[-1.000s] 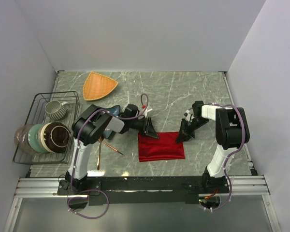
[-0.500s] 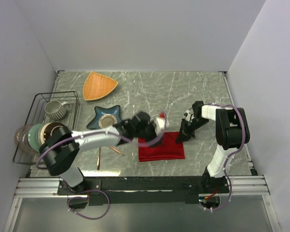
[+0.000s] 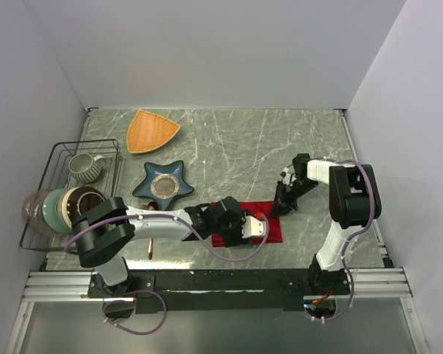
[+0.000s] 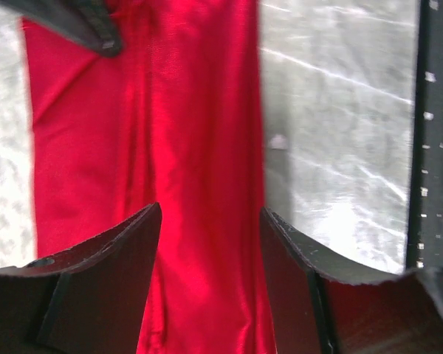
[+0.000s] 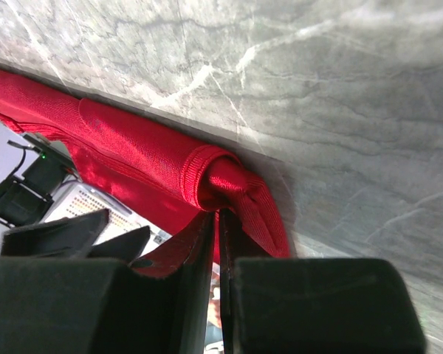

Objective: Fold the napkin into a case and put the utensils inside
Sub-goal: Flatten out the 2/3-rectangle-folded napkin at the center of the board, then fold the 2/3-rectangle-folded napkin at the center of the board.

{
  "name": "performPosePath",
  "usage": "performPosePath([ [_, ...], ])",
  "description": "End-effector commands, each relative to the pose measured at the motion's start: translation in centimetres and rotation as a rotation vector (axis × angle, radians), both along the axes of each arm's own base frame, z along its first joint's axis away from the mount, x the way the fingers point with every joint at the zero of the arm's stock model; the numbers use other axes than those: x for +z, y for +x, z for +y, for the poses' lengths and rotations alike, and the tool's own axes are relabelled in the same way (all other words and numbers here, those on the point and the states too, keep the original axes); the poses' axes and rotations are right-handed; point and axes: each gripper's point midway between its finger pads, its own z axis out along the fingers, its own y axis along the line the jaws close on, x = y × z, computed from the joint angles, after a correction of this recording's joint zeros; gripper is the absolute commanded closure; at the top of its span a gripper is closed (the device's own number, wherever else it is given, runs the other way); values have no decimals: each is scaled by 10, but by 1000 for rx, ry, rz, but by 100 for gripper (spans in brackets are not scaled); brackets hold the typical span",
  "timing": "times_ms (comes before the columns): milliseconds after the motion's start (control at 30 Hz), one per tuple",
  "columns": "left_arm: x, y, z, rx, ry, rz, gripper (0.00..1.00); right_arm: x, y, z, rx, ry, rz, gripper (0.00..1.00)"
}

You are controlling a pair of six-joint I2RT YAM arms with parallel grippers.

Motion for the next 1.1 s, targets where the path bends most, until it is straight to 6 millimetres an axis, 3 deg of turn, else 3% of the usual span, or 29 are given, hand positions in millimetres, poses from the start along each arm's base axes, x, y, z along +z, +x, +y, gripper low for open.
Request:
performPosePath([
  [0,3,-11,-18,-97,-14,-53,38,-24,9,-27,48,-179,-54,85],
  [100,-4,-15,-24,-113,2,-87,39,-25,8,-27,51,-186,-55,85],
  [367,-41,-16,-20,-130,102,-151,54,-26,8,-29,54,-198,-55,86],
  [500,-53,-16,-10,-135,163,-161,76,-26,7,-30,55,-202,-55,86],
  [667,-40,-17,-10,-130,154,-89,94,-25,9,-31,69,-210,-65,86],
  [700,-40,-25,-7,-163,175,-30,99,-25,9,-32,71,-210,-66,86],
  [1067,10,-17,-17,-202,88,307,99,-20,13,-32,118,-223,-103,86],
])
